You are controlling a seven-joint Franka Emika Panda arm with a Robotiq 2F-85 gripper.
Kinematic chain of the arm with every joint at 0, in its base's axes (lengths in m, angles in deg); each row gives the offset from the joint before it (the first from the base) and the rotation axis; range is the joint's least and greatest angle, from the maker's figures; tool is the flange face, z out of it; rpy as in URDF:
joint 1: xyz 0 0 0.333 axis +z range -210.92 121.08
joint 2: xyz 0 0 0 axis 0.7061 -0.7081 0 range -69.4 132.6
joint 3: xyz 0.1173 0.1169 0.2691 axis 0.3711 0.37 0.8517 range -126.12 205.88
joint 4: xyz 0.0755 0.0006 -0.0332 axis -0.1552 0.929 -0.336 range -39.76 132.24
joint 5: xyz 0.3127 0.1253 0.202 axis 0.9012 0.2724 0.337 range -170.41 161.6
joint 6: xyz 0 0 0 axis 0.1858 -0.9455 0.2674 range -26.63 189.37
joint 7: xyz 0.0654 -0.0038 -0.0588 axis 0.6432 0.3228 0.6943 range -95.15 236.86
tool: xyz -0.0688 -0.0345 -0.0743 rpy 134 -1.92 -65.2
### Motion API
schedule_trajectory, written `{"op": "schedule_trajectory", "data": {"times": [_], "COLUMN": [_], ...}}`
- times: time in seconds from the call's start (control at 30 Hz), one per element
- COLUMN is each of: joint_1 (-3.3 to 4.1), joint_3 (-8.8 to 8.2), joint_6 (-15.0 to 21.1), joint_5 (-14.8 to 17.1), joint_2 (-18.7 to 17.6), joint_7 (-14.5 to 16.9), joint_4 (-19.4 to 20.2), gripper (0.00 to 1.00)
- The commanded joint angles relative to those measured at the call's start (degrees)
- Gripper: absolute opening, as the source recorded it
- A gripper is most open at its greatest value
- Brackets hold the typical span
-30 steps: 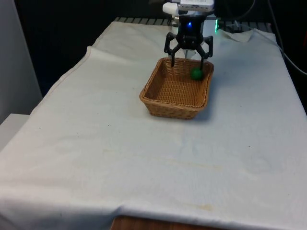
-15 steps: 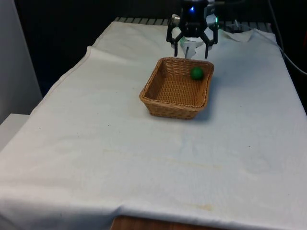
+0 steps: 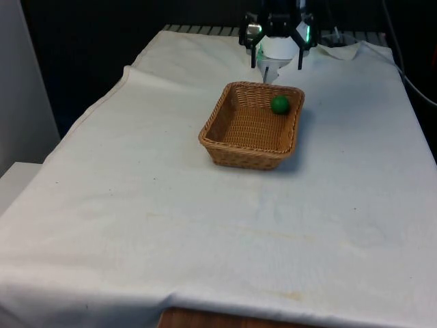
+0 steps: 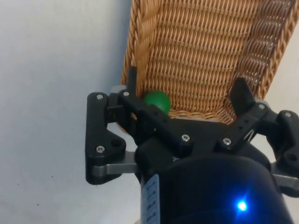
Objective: Pick up the ball and place it into the basket.
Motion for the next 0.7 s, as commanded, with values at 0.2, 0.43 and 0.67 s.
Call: {"op": "schedule_trajectory", "data": {"times": [0.2, 0.43, 0.67], "joint_1": [0.34, 0.17, 0.29], "joint_3": [0.57, 0.57, 0.63], "joint_6": [-2.35, -3.21, -7.39], "joint_5": [1.15, 0.40, 0.74], "joint_2": [-2.12, -3.61, -3.15], "joint_7": [1.26, 1.95, 3.95], "joint_4": [-3.84, -6.25, -9.00], "gripper": [1.00, 1.00, 1.00]}}
